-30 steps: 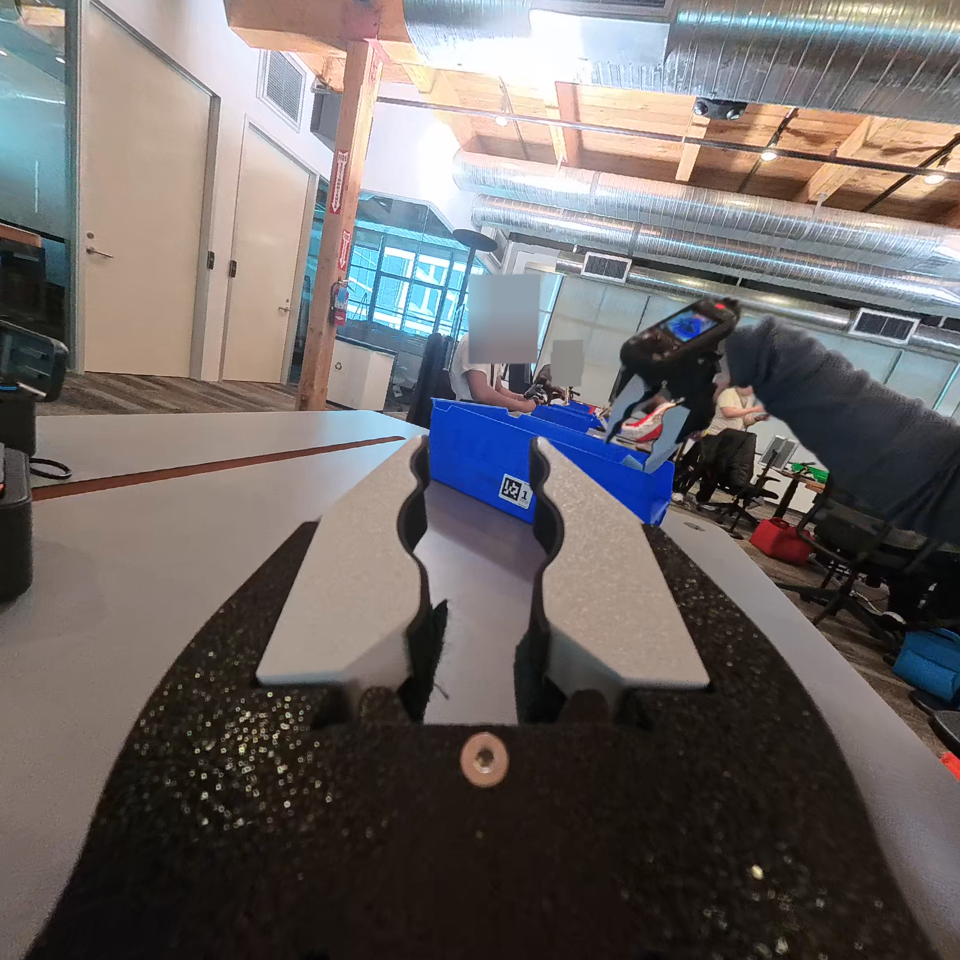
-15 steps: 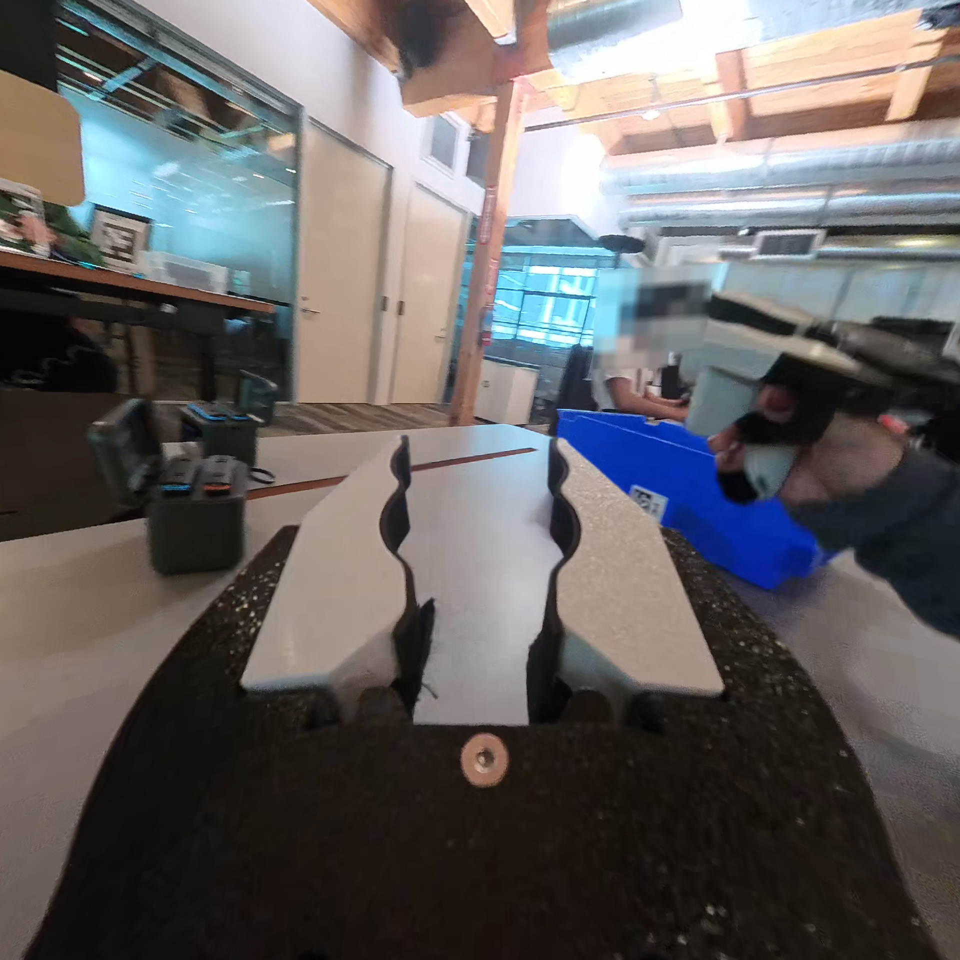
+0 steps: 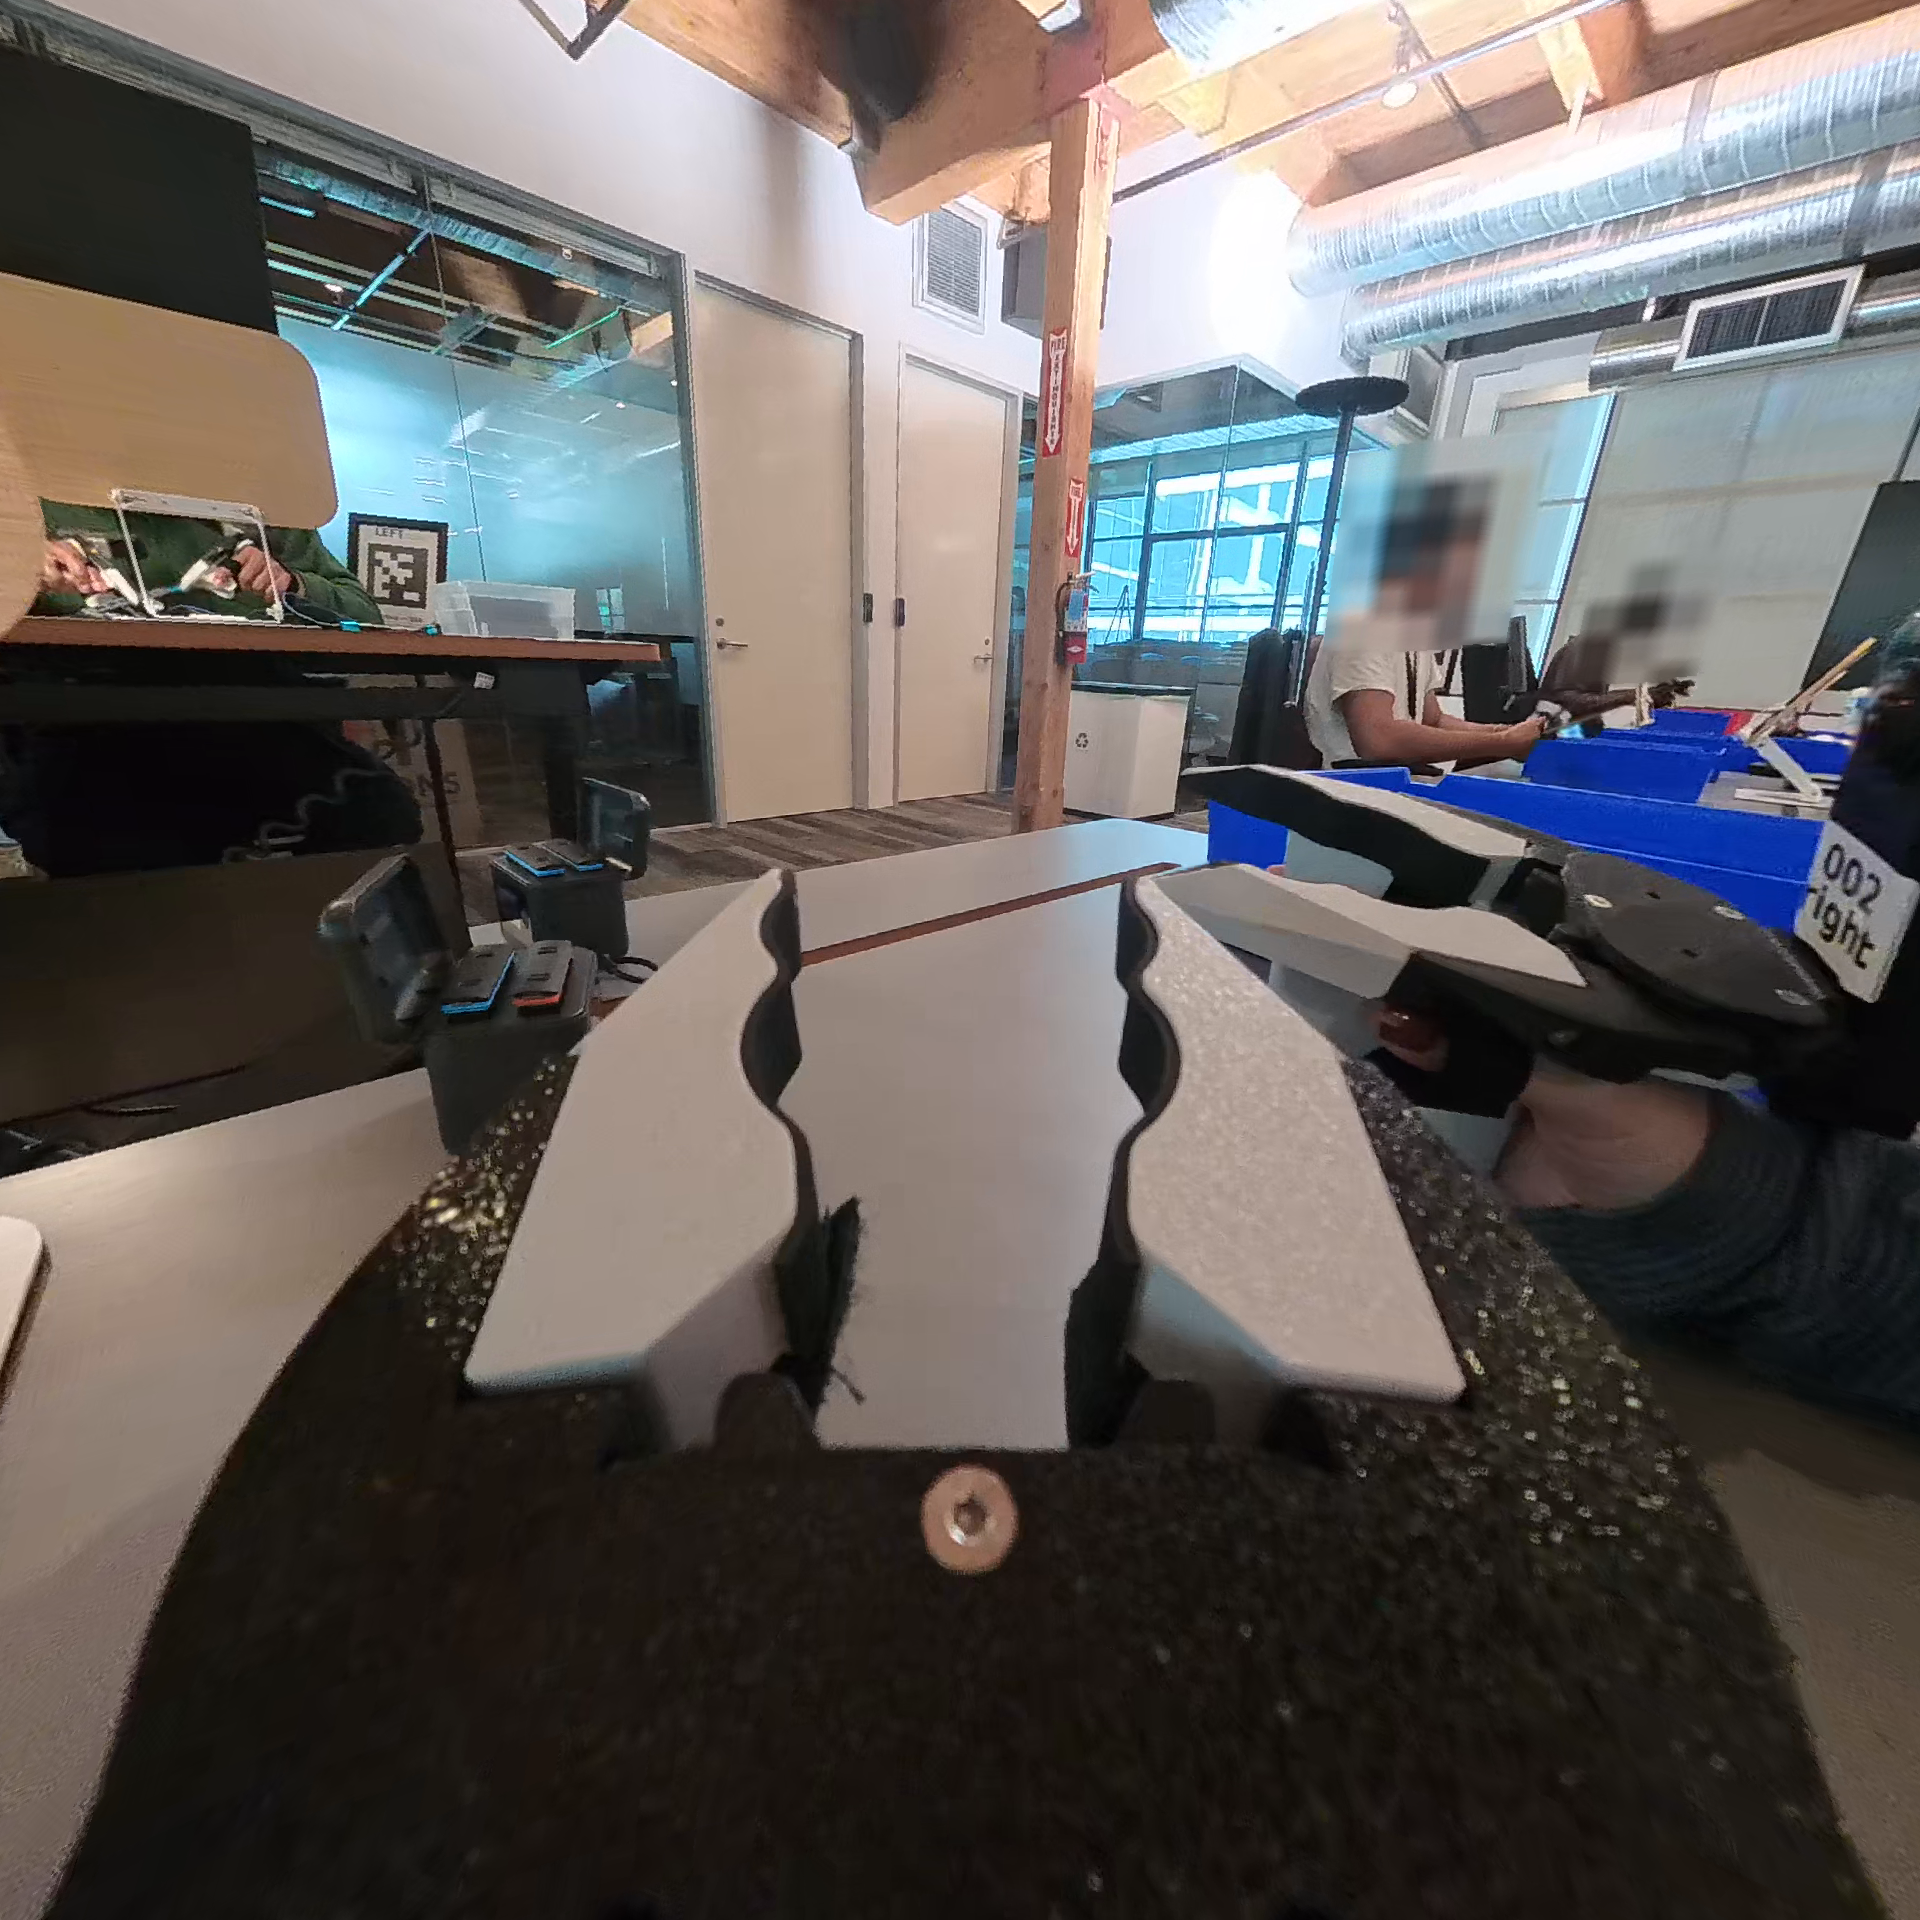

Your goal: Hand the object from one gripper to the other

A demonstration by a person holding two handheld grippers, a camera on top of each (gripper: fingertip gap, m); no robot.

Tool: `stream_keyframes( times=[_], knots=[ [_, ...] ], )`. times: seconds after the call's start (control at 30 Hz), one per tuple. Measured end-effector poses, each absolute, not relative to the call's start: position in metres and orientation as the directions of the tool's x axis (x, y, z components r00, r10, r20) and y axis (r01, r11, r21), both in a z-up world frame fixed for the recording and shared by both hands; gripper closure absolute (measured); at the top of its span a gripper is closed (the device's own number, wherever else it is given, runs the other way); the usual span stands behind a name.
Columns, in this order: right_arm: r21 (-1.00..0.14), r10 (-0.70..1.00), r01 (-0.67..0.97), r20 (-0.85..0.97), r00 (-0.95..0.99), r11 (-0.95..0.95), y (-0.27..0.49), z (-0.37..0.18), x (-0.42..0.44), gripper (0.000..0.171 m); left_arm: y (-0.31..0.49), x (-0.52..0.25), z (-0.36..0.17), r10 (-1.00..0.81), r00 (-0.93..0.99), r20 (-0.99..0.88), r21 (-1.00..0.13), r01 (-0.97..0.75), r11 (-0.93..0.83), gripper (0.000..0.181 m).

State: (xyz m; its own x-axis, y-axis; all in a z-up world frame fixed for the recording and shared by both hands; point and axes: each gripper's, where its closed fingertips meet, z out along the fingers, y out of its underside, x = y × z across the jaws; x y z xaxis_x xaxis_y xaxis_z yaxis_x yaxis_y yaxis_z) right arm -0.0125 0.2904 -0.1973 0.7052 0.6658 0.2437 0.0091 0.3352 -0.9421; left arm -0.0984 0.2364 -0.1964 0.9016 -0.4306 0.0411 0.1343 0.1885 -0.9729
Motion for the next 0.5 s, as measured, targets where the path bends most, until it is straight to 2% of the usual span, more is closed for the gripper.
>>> stream_keyframes(
  times=[0.17, 0.2, 0.33, 0.4, 0.5],
  knots=[
    [-0.933, 0.674, 0.023, 0.276, 0.685, 0.359, 0.286, -0.198, -0.016, 0.097, 0.238, -0.110, -0.194, -0.402, 0.910, 0.102, -0.961, 0.194, 0.195, 0.112],
    [-0.931, 0.675, 0.027, 0.284, 0.681, 0.364, 0.285, -0.198, -0.017, 0.098, 0.238, -0.111, -0.193, -0.401, 0.910, 0.107, -0.960, 0.201, 0.198, 0.104],
    [-0.925, 0.680, 0.032, 0.301, 0.669, 0.378, 0.282, -0.198, -0.019, 0.097, 0.239, -0.102, -0.188, -0.416, 0.905, 0.092, -0.969, 0.178, 0.172, 0.042],
    [-0.924, 0.683, 0.032, 0.305, 0.664, 0.381, 0.281, -0.198, -0.020, 0.097, 0.230, -0.094, -0.168, -0.426, 0.902, 0.071, -0.967, 0.167, 0.194, 0.029],
    [-0.924, 0.686, 0.030, 0.304, 0.661, 0.381, 0.280, -0.198, -0.020, 0.097, 0.200, -0.098, -0.133, -0.360, 0.932, 0.034, -0.971, 0.116, 0.210, 0.029]
  ],
)
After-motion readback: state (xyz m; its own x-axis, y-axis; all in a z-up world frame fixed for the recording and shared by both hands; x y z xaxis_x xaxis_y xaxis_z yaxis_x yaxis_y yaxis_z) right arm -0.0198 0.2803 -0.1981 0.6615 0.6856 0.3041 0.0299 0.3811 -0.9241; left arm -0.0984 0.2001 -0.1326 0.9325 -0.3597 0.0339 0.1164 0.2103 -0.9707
